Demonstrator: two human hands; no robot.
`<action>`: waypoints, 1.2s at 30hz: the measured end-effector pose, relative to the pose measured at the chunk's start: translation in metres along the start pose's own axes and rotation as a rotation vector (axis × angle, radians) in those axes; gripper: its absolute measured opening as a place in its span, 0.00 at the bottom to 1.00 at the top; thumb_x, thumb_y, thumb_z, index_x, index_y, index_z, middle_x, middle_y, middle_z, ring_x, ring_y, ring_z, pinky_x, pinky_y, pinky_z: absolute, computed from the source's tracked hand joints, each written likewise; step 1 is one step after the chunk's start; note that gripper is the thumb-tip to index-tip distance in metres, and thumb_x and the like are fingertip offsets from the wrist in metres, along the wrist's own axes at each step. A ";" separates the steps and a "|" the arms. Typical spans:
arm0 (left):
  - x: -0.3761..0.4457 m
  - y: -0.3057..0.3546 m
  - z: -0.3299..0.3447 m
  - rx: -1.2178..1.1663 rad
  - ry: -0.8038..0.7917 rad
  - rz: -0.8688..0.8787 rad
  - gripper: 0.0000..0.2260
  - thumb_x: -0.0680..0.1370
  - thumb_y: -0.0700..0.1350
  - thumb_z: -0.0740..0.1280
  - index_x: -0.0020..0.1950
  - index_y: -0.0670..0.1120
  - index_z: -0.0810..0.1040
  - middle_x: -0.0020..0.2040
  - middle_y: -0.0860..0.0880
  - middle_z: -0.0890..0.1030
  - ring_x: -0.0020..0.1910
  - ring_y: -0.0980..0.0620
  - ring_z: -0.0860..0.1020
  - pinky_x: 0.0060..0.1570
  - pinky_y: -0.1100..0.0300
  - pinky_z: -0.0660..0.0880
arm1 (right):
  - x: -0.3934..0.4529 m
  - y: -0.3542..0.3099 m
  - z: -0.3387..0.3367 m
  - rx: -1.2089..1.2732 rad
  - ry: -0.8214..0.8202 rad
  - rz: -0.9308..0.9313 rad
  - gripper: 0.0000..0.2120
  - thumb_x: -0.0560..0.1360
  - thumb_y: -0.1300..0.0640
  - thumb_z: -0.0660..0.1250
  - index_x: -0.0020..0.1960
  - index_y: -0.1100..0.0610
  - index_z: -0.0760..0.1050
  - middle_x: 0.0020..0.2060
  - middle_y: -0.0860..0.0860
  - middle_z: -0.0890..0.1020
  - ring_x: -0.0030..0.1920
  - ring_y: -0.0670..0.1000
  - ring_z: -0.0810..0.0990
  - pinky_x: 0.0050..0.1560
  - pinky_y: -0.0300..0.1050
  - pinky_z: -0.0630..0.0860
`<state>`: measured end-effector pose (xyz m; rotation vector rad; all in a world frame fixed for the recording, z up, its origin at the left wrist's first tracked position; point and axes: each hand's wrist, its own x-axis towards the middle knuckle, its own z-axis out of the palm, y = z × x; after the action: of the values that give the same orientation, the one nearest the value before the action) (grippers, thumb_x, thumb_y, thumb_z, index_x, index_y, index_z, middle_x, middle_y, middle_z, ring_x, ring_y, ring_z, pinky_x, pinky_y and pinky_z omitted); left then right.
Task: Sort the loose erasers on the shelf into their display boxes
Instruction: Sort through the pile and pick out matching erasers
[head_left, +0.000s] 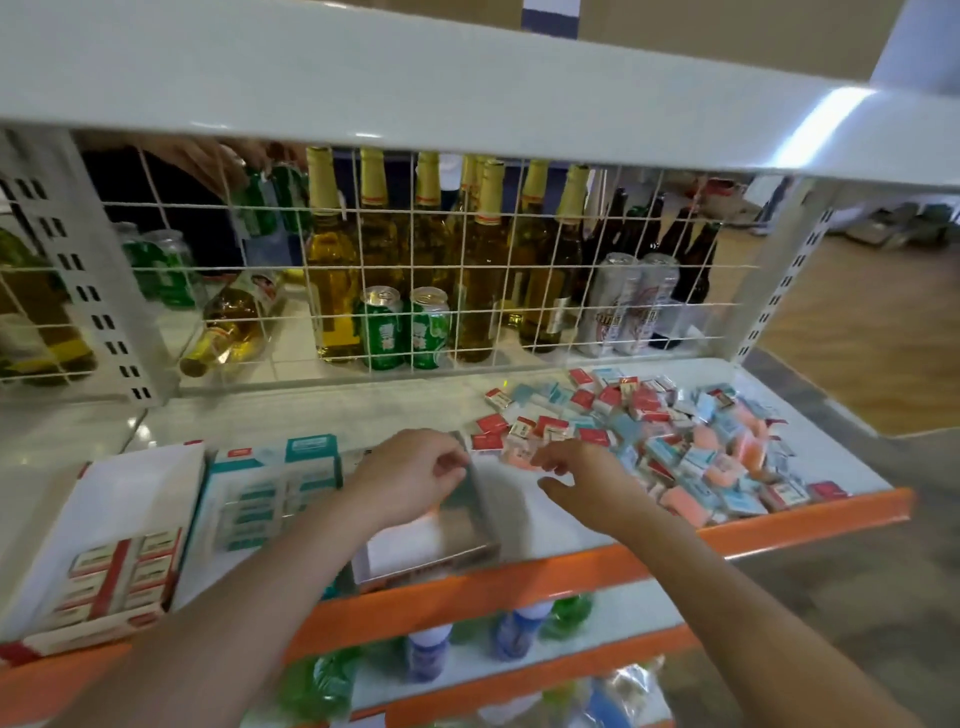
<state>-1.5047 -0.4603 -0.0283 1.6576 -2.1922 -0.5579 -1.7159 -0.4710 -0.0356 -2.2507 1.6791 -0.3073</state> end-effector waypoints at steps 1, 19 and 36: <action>0.005 0.006 0.005 0.001 -0.010 0.009 0.09 0.77 0.46 0.64 0.56 0.49 0.79 0.55 0.52 0.80 0.52 0.55 0.77 0.55 0.57 0.74 | -0.002 0.008 -0.003 -0.003 -0.007 0.014 0.14 0.77 0.56 0.63 0.62 0.56 0.74 0.58 0.51 0.78 0.56 0.50 0.76 0.53 0.38 0.69; 0.071 0.056 0.066 0.057 -0.033 -0.050 0.11 0.78 0.47 0.61 0.59 0.49 0.76 0.54 0.53 0.78 0.54 0.52 0.76 0.49 0.58 0.72 | 0.023 0.108 -0.041 -0.180 -0.094 0.048 0.17 0.74 0.64 0.63 0.61 0.54 0.76 0.61 0.51 0.77 0.56 0.51 0.77 0.56 0.41 0.72; 0.097 0.084 0.093 0.035 0.010 -0.062 0.14 0.77 0.47 0.65 0.62 0.47 0.76 0.58 0.49 0.76 0.56 0.51 0.75 0.57 0.54 0.72 | 0.039 0.138 -0.054 -0.133 -0.036 -0.048 0.10 0.78 0.58 0.61 0.57 0.56 0.76 0.54 0.52 0.79 0.51 0.51 0.77 0.49 0.41 0.73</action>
<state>-1.6458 -0.5233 -0.0641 1.7476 -2.1613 -0.5292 -1.8467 -0.5508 -0.0377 -2.3800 1.6748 -0.1686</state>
